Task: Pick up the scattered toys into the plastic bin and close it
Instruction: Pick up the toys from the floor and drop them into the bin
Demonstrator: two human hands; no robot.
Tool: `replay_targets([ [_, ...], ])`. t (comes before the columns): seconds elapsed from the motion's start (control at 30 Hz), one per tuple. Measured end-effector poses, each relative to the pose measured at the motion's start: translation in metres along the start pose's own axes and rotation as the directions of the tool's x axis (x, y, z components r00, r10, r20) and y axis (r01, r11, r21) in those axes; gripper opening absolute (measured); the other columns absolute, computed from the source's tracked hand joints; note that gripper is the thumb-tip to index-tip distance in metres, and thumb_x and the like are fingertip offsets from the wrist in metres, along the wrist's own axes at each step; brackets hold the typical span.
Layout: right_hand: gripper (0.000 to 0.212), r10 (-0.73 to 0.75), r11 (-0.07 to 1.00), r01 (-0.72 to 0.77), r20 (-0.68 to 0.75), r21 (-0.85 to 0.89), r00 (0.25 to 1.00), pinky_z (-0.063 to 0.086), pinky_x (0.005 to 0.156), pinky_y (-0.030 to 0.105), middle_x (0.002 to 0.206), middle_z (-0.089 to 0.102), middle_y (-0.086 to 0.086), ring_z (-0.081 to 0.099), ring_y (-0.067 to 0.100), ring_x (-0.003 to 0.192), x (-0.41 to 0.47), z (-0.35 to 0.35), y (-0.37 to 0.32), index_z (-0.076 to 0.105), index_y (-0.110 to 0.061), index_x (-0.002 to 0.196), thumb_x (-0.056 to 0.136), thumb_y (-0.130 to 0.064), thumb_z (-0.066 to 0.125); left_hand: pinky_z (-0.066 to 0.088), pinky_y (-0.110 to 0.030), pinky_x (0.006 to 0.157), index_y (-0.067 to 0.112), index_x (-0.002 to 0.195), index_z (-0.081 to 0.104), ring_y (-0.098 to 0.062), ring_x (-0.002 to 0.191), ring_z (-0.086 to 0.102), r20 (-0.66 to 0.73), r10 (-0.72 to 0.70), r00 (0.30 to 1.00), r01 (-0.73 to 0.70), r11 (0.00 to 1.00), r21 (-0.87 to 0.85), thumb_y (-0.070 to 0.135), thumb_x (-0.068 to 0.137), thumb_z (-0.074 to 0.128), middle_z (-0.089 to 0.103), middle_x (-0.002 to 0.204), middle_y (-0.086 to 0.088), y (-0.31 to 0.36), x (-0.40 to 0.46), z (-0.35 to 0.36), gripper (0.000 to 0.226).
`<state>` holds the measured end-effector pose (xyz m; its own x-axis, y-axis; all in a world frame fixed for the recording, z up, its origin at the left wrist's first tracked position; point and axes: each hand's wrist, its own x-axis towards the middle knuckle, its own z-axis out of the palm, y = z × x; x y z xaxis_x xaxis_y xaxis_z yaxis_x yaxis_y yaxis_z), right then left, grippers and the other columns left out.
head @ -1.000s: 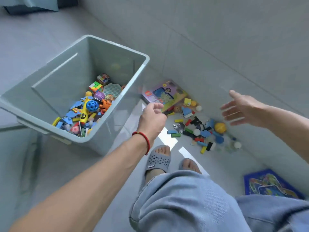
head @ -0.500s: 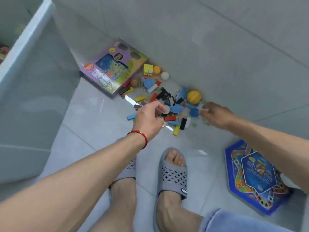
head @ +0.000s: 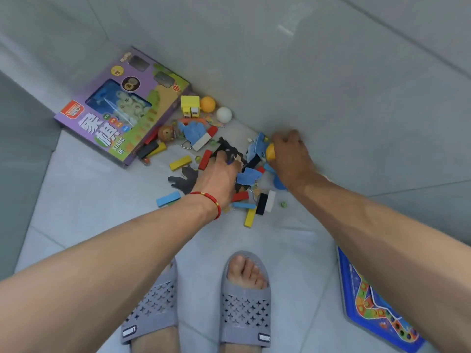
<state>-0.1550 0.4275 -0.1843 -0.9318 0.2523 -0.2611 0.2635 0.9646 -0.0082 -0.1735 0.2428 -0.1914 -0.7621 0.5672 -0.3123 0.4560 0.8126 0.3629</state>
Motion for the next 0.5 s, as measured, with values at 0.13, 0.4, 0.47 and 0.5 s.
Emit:
replay_targets([
  [0.13,0.040,0.139,0.933,-0.075,-0.163,0.351,0.977,0.038,0.070,0.033,0.108,0.057,0.015,0.055,0.035,0.088,-0.012,-0.002,0.008,0.052,-0.006,0.112,0.082,-0.024,0.072,0.049,-0.044,0.084,0.007,0.123,0.060,-0.038,0.106,0.052,0.022,0.085,0.996,-0.086,0.994,0.061,0.007,0.088,0.062,0.051,0.120,-0.020,-0.003,0.007,-0.002,0.035],
  [0.4,0.036,0.138,-0.177,-0.579,0.603,0.796,0.786,0.050,0.057,0.032,0.074,0.060,0.011,0.058,0.024,0.063,-0.070,-0.033,0.024,0.058,-0.013,0.087,0.090,-0.048,0.060,0.053,-0.031,0.072,0.019,0.103,0.066,-0.024,0.089,0.063,-0.065,-0.264,0.962,0.208,0.868,-0.450,0.025,0.082,0.069,0.068,0.097,-0.004,0.008,-0.023,-0.033,0.023],
  [0.47,0.029,0.004,-0.339,-0.596,0.635,0.728,0.773,0.058,0.060,0.034,0.081,0.064,0.015,0.064,0.030,0.076,-0.082,-0.048,0.016,0.057,-0.009,0.095,0.091,-0.038,0.062,0.057,-0.032,0.070,0.019,0.102,0.068,-0.020,0.084,0.065,0.067,-0.426,0.902,0.343,0.613,-0.712,0.029,0.085,0.069,0.067,0.099,-0.004,0.009,-0.050,-0.052,0.020],
  [0.5,0.028,-0.059,-0.337,-0.613,0.634,0.715,0.771,0.060,0.061,0.034,0.090,0.066,0.019,0.067,0.032,0.081,-0.086,-0.058,0.008,0.056,-0.007,0.104,0.091,-0.032,0.062,0.060,-0.033,0.069,0.016,0.103,0.069,-0.020,0.080,0.067,0.161,-0.463,0.872,0.375,0.418,-0.828,0.026,0.088,0.068,0.067,0.103,-0.007,0.009,-0.066,-0.066,0.018],
])
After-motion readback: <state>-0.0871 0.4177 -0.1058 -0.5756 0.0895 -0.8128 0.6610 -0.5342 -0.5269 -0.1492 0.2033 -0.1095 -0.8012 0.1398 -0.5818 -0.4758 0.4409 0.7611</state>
